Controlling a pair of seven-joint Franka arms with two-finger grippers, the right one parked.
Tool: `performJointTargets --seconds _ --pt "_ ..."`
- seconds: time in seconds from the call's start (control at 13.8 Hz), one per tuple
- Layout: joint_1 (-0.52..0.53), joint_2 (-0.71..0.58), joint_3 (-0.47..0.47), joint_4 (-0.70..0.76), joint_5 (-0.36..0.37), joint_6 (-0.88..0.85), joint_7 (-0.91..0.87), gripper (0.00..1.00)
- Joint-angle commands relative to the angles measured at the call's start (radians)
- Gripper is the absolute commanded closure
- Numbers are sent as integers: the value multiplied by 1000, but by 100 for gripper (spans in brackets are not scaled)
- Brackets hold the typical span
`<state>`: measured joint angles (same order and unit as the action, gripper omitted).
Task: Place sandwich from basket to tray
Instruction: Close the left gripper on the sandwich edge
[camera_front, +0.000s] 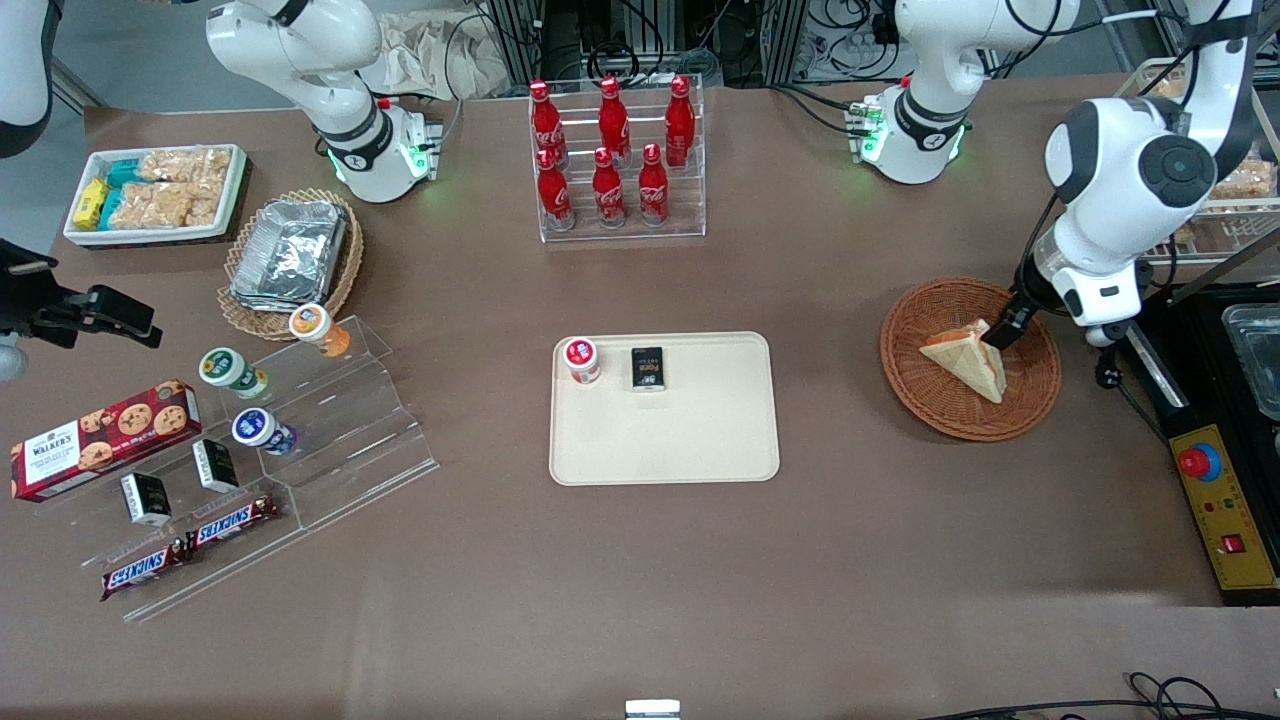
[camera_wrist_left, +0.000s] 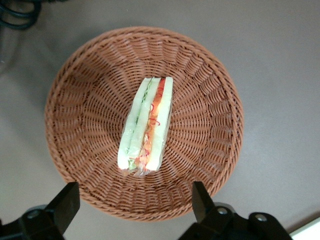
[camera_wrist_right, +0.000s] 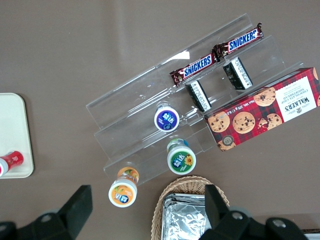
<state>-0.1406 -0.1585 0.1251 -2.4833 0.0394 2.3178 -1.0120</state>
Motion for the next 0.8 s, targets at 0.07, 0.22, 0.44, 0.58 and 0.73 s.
performJointTargets --seconds 0.07,0.22,0.44,0.58,0.73 --pt "4 45 2 -49 -10 103 7 0" --pt "6 63 5 -75 -10 150 7 0" --pt "27 94 21 -82 -10 178 9 0" --pt "30 115 24 -95 -10 213 10 0" --pt "30 140 24 -108 -10 253 10 0"
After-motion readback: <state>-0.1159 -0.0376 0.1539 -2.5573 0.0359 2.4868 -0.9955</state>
